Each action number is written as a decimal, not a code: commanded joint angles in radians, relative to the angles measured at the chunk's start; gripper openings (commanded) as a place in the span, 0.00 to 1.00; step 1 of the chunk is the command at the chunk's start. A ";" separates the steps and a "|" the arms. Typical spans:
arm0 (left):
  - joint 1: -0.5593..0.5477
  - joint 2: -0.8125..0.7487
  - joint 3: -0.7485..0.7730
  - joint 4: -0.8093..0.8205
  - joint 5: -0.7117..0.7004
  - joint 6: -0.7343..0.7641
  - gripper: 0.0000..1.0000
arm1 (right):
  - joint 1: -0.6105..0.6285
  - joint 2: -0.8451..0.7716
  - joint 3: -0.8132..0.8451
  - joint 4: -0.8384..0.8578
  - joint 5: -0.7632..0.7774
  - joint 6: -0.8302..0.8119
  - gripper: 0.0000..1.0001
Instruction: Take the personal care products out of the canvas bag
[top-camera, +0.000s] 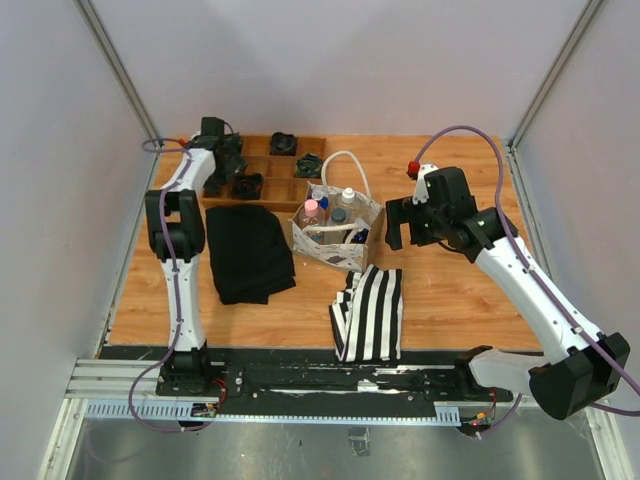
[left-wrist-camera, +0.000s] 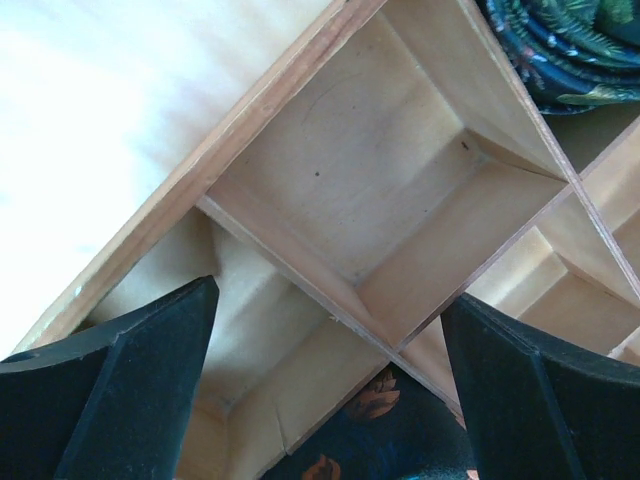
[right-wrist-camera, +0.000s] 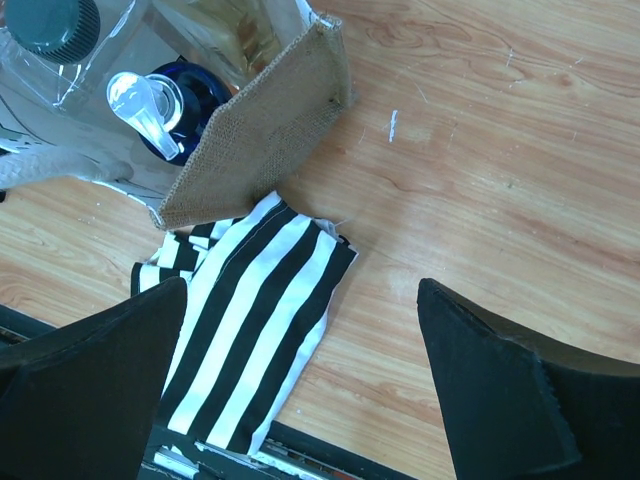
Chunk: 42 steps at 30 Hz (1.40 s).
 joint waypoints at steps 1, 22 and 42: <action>0.152 -0.102 -0.107 -0.125 -0.192 -0.102 1.00 | 0.008 -0.029 -0.018 0.010 -0.020 0.017 0.99; 0.196 -0.404 -0.413 0.078 -0.188 -0.117 1.00 | 0.008 -0.074 -0.057 0.002 -0.063 0.014 0.98; -0.132 -0.957 -0.934 0.157 0.102 -0.079 1.00 | 0.376 -0.127 0.093 -0.147 0.240 0.049 0.99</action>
